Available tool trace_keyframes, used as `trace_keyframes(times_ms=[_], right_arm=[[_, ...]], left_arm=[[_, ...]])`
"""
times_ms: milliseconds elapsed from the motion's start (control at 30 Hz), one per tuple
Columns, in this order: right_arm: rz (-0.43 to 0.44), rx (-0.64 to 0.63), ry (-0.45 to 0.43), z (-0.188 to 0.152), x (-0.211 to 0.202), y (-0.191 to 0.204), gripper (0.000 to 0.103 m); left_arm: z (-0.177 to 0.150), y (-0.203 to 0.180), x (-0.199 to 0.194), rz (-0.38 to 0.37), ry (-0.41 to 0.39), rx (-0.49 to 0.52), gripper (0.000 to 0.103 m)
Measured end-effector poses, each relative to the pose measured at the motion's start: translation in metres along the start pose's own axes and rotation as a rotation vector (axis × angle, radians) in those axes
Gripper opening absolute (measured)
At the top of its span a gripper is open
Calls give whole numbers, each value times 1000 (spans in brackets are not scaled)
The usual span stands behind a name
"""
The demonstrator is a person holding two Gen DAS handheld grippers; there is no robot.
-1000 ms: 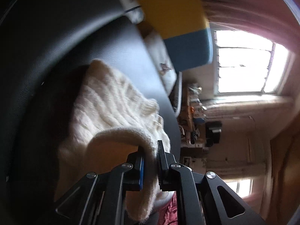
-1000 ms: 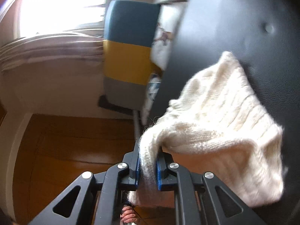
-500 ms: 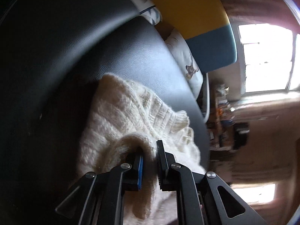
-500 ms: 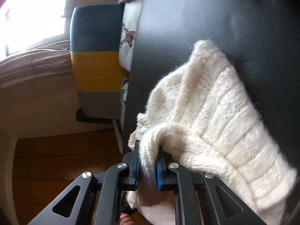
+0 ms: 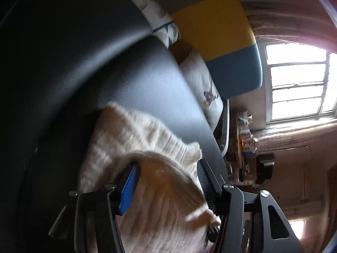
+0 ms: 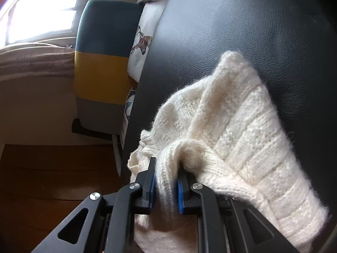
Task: Fold clothes
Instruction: 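Lift the hem with both tools and fold it over toward the collar, then open both tools and release the folded sweater onto the seat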
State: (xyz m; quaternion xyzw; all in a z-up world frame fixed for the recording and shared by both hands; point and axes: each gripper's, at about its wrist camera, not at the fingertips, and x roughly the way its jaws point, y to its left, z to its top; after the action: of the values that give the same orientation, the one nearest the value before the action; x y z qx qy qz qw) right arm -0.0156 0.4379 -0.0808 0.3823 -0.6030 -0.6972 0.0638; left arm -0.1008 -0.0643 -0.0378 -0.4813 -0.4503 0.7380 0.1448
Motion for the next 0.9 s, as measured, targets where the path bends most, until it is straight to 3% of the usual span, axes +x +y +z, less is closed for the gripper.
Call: trace_keyframes(times_ms=[167,233,367,467,600,767,900], right_arm=[[110,12,-70,4,-11,3,28],[100,-47,-123,7,-19,15,29],[-24,-279,-204,2,-34,51,29],[-153,-457,-183,-8,-33,70,29],[-305,-612,-127,-14,-17,79,29],[-498,-756,-67,-3,22,87,30],[-628,-952,-40,-15,47,98,30]], left_arm=[[8,-11,3,106,-75,101,63],[7,-17,-2,159,-143,166,63],[-3,-22,-11,217,-184,324,71],[-13,-22,-5,243,-141,442,72],[-14,-22,9,310,-90,510,76],[-10,-30,35,456,-28,594,78],[-15,-41,45,529,-32,703,82]])
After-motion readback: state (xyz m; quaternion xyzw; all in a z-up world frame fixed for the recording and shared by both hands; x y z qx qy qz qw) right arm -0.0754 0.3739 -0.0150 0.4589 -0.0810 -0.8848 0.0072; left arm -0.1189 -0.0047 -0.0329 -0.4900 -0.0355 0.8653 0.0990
